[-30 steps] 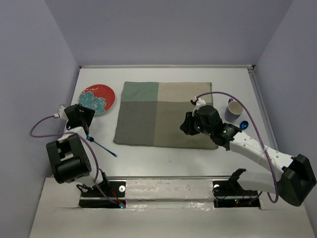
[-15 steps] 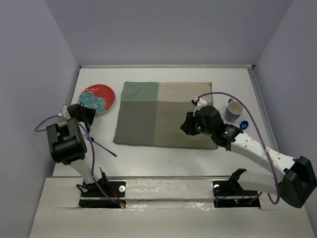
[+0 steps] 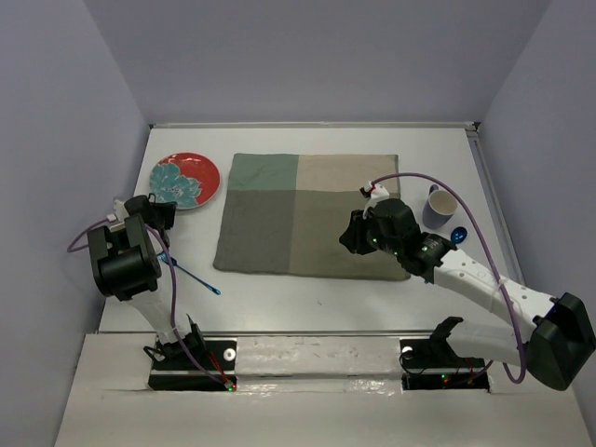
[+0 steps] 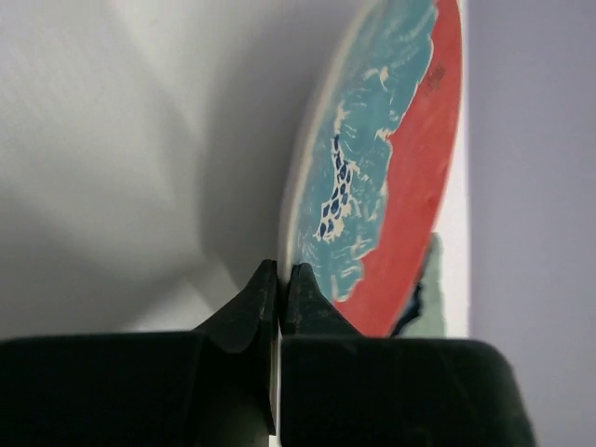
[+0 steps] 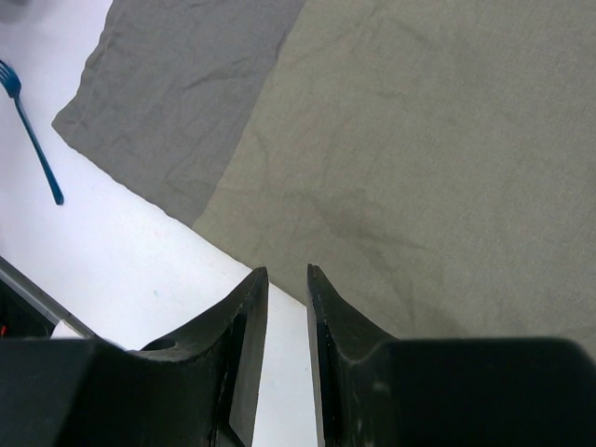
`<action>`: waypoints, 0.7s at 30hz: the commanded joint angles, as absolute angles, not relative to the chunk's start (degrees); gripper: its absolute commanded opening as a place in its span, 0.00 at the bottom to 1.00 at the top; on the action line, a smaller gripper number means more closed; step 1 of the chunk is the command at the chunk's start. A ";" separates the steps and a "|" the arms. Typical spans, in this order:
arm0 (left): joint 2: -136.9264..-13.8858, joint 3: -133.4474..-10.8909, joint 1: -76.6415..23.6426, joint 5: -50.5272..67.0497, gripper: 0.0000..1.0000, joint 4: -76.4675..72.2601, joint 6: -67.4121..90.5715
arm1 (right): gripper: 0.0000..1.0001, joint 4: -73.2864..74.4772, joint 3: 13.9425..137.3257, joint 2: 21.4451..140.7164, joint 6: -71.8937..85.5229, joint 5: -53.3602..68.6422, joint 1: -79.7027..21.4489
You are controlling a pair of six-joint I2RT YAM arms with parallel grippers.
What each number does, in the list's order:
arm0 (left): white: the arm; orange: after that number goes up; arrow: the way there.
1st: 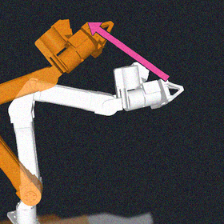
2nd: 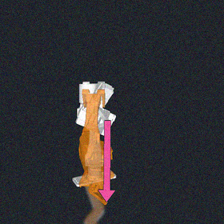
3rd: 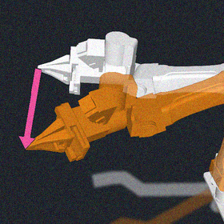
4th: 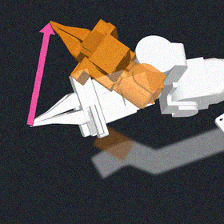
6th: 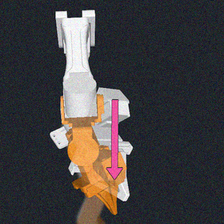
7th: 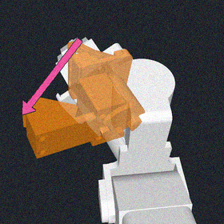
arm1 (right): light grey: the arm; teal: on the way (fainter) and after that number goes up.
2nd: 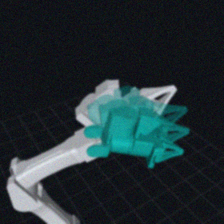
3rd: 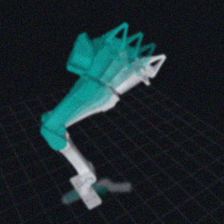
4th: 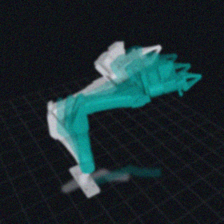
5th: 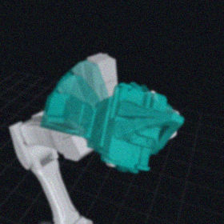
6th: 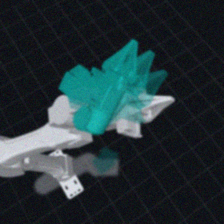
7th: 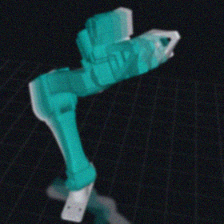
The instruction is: Set the dinner table for one person
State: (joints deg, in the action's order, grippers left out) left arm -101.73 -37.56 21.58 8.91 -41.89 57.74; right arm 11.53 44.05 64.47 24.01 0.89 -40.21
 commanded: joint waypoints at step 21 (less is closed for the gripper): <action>-69.70 -37.27 7.75 22.41 0.00 -47.64 53.62 | 0.21 11.60 45.62 59.16 26.36 -9.66 -40.17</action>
